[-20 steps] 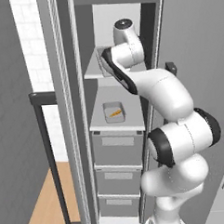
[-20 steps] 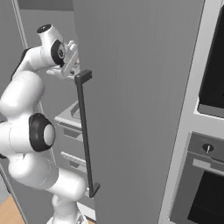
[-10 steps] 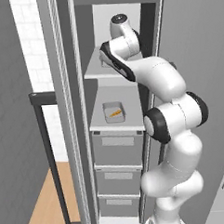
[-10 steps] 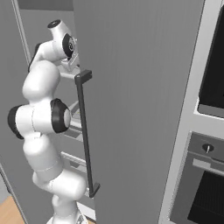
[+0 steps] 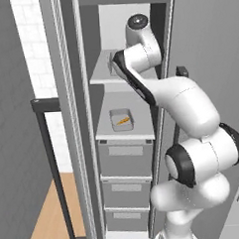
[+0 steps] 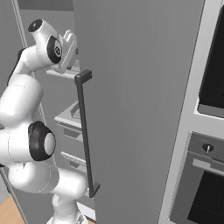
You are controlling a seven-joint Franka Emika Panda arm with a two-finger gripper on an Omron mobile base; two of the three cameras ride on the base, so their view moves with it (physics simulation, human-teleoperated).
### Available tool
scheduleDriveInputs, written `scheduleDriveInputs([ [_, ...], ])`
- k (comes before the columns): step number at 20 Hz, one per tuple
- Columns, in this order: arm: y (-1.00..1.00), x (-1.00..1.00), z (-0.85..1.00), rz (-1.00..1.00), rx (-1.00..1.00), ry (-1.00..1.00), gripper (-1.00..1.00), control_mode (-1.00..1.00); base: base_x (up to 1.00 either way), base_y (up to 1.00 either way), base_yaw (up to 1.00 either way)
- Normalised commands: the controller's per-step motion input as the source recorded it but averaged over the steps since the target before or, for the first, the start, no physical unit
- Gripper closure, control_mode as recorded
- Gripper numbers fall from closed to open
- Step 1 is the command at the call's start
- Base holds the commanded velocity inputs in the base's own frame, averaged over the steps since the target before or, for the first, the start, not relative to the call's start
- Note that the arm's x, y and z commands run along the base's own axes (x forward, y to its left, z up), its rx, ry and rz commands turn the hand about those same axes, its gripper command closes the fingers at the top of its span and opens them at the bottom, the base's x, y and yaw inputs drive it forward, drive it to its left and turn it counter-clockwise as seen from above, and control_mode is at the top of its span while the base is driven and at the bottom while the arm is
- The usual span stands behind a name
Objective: Take the meat container that has the shrimp and place it on the second highest rack of the freezer. Then take the vegetable container that has the garlics and place it on the highest rack of the freezer.
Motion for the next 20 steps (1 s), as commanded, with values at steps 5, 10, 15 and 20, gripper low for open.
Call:
scheduleDriveInputs([
  [5, 0.0, -1.0, 0.0, 0.13, 0.0, -0.1, -1.0, -1.0, 0.0, 0.0, 0.0],
  [10, 0.0, -1.0, -0.12, 0.19, 0.0, -0.08, -1.0, -1.0, 0.0, 0.0, 0.0],
  [15, 0.03, -1.0, -0.52, 0.16, -0.01, -0.1, -1.0, -1.0, 0.0, 0.0, 0.0],
  [20, -0.04, -0.75, -0.72, 0.01, 0.03, -0.03, -1.0, -1.0, 0.0, 0.0, 0.0],
])
